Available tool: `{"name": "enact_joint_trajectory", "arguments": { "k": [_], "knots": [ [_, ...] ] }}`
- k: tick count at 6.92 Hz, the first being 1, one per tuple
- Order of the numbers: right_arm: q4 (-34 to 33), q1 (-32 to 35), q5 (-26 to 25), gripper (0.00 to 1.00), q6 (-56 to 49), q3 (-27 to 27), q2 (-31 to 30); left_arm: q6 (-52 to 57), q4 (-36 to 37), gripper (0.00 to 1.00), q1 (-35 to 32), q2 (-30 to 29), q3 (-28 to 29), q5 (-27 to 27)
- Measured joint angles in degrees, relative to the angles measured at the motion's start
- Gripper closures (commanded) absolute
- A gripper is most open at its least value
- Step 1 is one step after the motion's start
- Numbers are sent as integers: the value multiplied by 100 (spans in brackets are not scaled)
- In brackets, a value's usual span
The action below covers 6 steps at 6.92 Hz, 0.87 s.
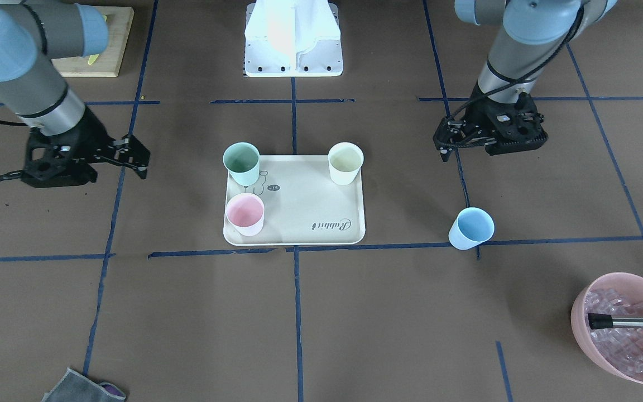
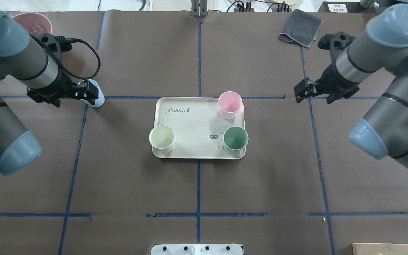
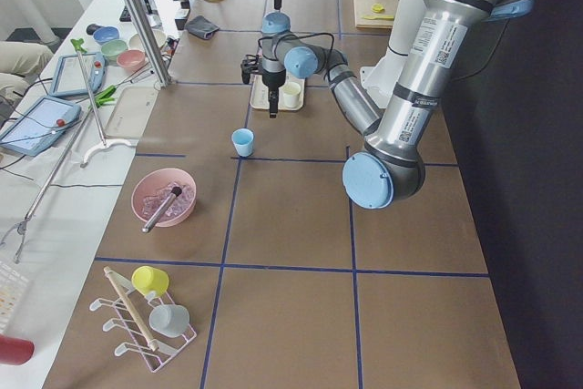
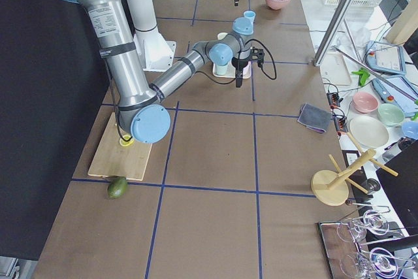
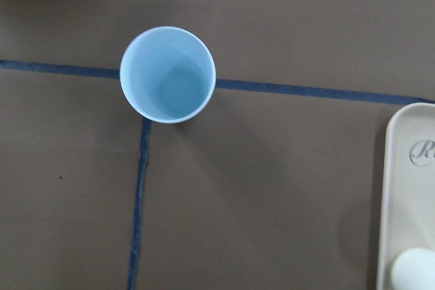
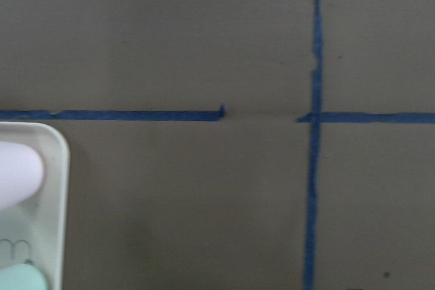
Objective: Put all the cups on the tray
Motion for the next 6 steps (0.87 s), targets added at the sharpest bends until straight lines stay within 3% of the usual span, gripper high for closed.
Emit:
{"name": "enact_joint_trajectory", "arguments": {
  "k": [2, 4, 6],
  "knots": [
    [7, 726, 276, 1, -1715, 10, -745, 349, -825, 1, -439, -25, 981, -45],
    [15, 904, 299, 1, -2225, 6, -975, 369, -1782, 1, -629, -63, 1828, -406],
    [22, 922, 293, 1, -2282, 6, -1008, 341, -2053, 0, -640, -72, 2057, -570]
  ]
}}
